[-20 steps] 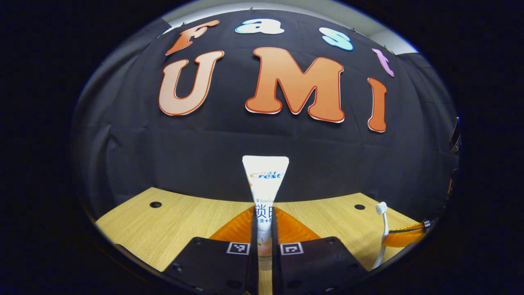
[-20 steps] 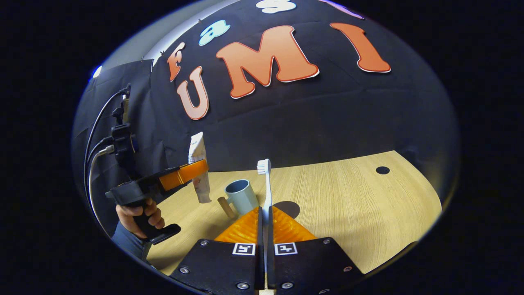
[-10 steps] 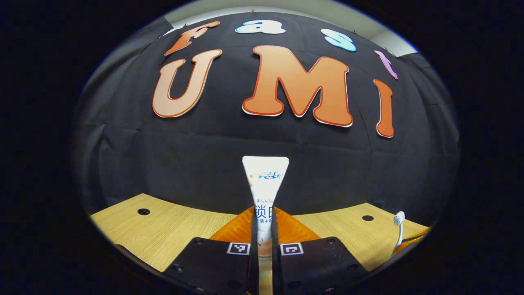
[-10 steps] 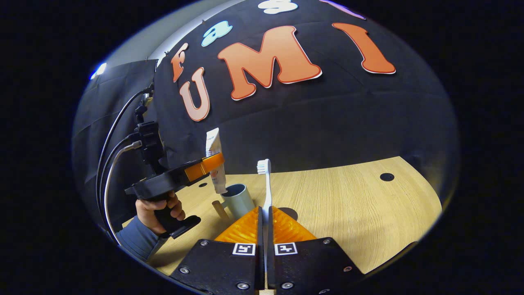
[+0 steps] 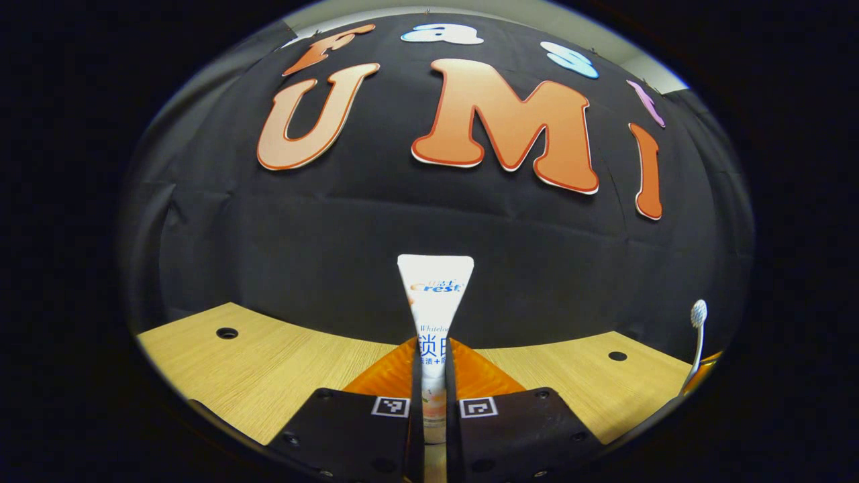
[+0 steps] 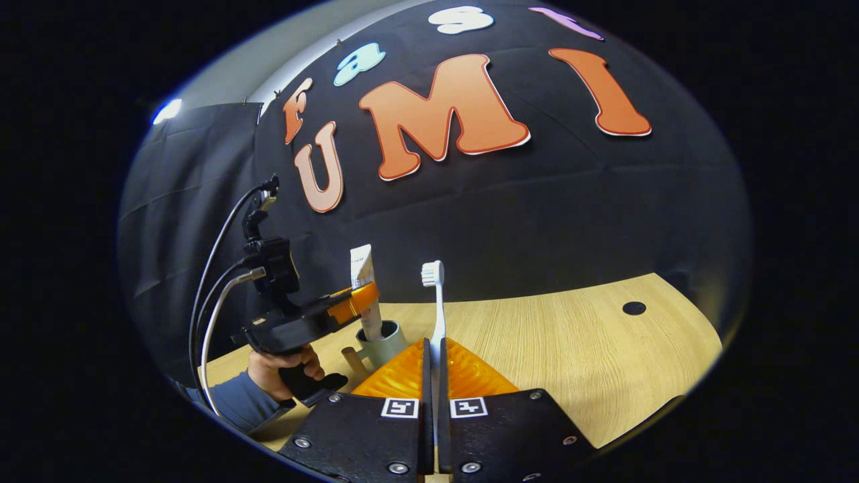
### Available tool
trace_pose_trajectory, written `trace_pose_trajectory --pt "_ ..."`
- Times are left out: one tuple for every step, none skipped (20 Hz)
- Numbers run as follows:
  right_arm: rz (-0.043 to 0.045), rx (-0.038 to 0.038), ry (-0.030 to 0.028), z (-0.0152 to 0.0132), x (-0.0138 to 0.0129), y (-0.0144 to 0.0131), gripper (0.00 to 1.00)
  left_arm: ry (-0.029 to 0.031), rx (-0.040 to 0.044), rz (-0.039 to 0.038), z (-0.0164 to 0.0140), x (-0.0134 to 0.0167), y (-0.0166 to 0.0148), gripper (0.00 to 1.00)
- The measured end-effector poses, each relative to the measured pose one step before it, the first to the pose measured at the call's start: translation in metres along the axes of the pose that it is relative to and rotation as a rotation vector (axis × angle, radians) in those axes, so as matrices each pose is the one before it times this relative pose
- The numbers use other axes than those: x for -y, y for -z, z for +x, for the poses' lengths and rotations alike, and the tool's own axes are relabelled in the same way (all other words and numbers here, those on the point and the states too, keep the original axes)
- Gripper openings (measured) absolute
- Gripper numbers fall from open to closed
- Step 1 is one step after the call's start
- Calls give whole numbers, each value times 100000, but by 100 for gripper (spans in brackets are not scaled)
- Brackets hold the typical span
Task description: Put the toothbrush and toothpaste on the desktop into the cup, then pick up the cup and place it on the coaster on the desktop.
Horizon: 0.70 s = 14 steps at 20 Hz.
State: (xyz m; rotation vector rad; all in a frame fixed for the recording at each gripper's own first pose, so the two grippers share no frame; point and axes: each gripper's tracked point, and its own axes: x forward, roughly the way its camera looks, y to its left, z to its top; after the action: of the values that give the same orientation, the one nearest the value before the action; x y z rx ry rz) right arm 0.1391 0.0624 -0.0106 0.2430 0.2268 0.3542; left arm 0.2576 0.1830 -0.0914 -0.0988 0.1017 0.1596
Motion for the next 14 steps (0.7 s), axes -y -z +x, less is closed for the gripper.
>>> trace_pose_trajectory --pt "-1839 1090 397 286 -17 -240 2 428 -1394 -918 55 32 730 12" --pt "-1155 1835 516 404 -68 -340 2 710 -1293 -1403 -9 -60 596 12" --pt "515 895 445 522 26 -472 3 366 -1109 -1035 90 -83 607 12" --pt "1506 579 -643 484 -252 -348 2 -234 -746 -784 -46 -168 332 12" --pt "1296 389 -75 544 -173 -427 3 275 -612 -724 21 -72 331 12" --pt "917 833 -66 570 -213 -528 2 482 -531 -1015 -220 -132 164 17" --pt "502 597 -134 333 -214 -380 2 388 -269 -692 -144 -35 42 13" --pt "305 484 -621 334 -259 -304 2 566 -1124 -367 -312 -31 241 16" --pt "282 322 -173 387 -192 -86 2 982 -743 -470 -349 117 241 16" --pt "321 -330 -524 419 -348 88 3 616 -3663 785 5 37 927 20" --pt "216 -567 31 319 -174 91 3 -370 -2562 291 184 -122 1025 26" --pt "196 -577 -584 275 -226 254 3 1286 -2657 -348 -20 187 725 26" --pt "-29 -533 -304 286 -279 177 2 536 -703 -334 -386 101 186 29" --pt "-136 -291 -435 143 -232 174 3 287 1268 264 -600 24 -258 32"
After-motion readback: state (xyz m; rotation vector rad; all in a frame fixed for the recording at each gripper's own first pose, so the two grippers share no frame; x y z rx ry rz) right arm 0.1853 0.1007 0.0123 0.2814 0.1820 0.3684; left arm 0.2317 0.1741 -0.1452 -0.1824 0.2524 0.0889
